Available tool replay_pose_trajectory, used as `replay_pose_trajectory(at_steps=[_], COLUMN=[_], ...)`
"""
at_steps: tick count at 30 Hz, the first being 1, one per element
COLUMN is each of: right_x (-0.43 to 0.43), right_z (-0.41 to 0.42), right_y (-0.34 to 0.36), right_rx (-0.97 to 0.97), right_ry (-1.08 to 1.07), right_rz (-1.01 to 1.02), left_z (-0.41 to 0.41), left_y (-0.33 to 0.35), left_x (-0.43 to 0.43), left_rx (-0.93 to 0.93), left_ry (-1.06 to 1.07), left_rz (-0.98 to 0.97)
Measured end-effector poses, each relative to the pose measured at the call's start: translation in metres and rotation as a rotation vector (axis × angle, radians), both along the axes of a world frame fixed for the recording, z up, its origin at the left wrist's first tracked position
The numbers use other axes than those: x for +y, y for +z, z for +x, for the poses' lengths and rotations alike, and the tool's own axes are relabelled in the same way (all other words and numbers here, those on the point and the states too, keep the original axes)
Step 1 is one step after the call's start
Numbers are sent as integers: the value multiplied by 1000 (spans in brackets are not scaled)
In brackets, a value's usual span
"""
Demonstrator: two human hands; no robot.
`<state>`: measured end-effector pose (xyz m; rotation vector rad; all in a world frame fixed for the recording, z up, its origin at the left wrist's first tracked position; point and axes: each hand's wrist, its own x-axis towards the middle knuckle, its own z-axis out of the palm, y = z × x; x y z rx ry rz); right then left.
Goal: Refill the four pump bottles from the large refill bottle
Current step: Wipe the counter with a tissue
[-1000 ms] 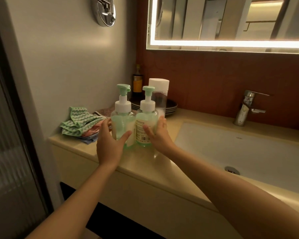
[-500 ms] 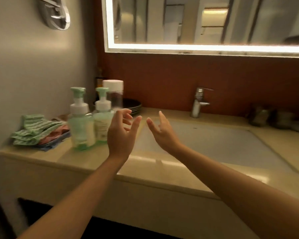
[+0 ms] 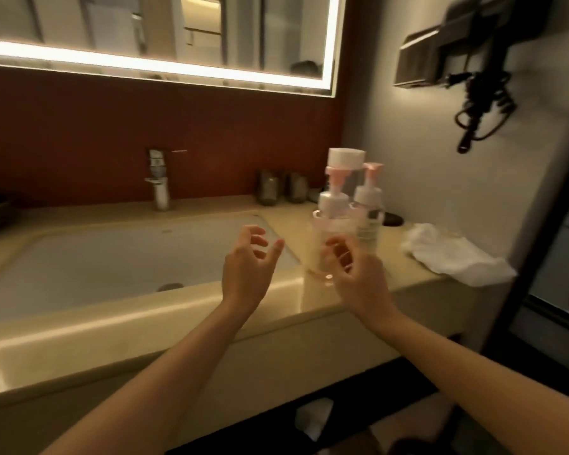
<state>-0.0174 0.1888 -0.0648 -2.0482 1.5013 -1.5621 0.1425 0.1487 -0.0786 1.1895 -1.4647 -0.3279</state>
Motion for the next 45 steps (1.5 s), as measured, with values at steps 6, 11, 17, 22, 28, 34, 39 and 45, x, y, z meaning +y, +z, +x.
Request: replay_pose_trajectory(at_steps=[6,11,17,22,28,34,39,45], right_x=[-38,-60,-76,-77,-65,-37,-18,1], right_z=[-142,-183,-183,-182,-168,-120,-76,-32], right_y=[-19,-28,-23,-26,-16,29,65,95], right_rx=[215,764,831,692,519,491,374,271], right_ry=[-531,-684,-675,-643,-541,-224,50,235], right_rz=[139,356,293,226,30,-76,8,118], left_z=[-67,-85,-98,-111,-107,-90,-79,-43], left_y=[-16,-22,-23,-17,-11,-5,4,16], left_x=[-28,-44,-54,-59,-47,-32,-19,-2], left_rx=[-77,-91,-109,-100,-100,-155,-124,-92], left_ry=[-73,-45,-42,-79,-8,-200,-433,-695], left_rz=[146,148,158,204,62,-137,-28,282])
